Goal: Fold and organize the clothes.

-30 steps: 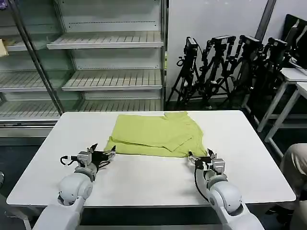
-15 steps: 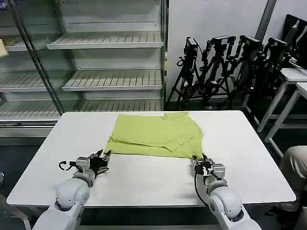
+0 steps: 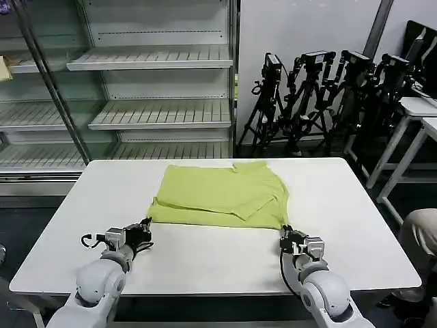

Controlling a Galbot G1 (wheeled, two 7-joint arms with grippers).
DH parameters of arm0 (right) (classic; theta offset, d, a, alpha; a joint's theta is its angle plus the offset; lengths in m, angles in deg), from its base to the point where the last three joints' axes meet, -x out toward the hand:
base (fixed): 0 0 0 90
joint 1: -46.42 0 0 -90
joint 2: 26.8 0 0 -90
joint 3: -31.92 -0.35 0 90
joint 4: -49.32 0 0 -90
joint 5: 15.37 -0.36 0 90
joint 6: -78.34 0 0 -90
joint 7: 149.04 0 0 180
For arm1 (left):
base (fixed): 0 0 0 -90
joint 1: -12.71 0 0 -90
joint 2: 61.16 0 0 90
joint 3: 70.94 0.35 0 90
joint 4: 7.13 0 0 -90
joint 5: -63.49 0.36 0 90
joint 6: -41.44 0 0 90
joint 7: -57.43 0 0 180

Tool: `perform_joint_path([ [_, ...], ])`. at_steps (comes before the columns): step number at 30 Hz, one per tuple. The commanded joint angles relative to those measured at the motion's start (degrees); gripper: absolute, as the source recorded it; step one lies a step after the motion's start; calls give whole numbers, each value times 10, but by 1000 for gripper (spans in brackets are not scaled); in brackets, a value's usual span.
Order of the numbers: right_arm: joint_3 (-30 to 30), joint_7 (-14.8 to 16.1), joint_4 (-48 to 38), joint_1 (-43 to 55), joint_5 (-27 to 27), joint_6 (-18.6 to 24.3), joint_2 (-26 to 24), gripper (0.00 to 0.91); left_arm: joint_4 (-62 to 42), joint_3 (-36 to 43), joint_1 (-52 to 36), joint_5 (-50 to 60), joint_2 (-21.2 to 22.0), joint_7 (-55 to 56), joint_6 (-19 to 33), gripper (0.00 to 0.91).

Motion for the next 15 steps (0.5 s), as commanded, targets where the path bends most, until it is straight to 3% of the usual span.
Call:
perform_joint_path([
  [1,-9,10,91,-78,26,4,-11,0,95,-12,85,5,1,9,0,10],
  [8,-6,19,136,-170,79,29,-22,0,201,-70,231,12,10,1,0,10],
  [15,-13,14,175,-240,96,44,-25,0,235,-135,308,11,15,-14,1,10],
])
